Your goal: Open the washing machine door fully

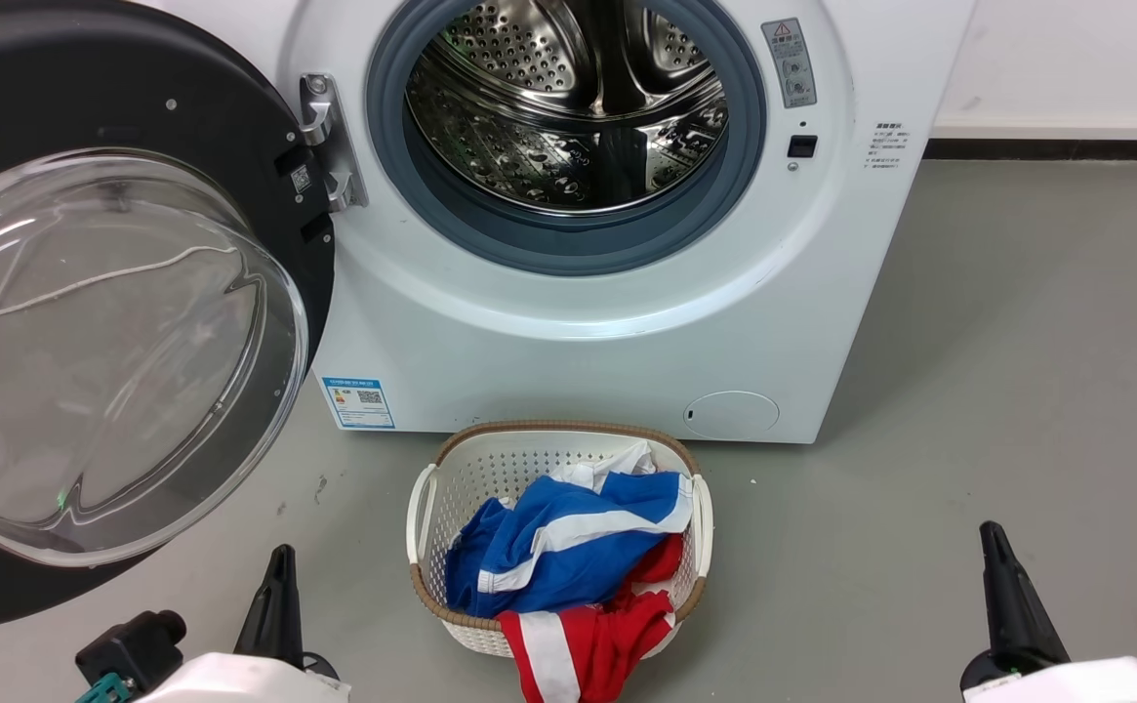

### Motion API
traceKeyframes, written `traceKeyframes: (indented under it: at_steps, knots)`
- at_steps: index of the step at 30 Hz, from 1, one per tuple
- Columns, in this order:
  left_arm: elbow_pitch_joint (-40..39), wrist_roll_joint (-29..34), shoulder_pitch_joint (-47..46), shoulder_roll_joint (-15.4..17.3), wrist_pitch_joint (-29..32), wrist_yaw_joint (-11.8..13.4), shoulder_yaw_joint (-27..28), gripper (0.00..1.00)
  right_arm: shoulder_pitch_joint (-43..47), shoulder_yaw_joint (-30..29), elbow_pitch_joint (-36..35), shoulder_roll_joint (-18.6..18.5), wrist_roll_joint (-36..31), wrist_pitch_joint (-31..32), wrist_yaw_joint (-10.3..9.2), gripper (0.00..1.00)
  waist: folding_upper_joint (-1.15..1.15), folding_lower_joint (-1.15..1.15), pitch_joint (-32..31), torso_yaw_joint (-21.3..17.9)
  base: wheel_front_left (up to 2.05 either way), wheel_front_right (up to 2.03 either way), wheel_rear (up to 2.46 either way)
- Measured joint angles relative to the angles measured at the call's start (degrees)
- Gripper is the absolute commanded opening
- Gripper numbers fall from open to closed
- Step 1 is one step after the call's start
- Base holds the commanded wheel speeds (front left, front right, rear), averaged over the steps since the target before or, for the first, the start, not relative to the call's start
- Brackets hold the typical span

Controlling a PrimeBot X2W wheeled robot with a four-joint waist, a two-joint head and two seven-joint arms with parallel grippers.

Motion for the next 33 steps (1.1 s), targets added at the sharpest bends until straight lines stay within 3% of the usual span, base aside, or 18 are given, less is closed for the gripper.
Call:
traceKeyframes:
  at_steps: [33]
  knots:
    - [1.96, -25.16, -3.91, -0.55, 5.93, -1.92, 2.29, 0.00, -5.09, -0.70, 3.54, -0.43, 24.03, 5.56, 0.00, 0.00, 0.00, 0.00, 0.16, -0.56, 0.00, 0.00, 0.00]
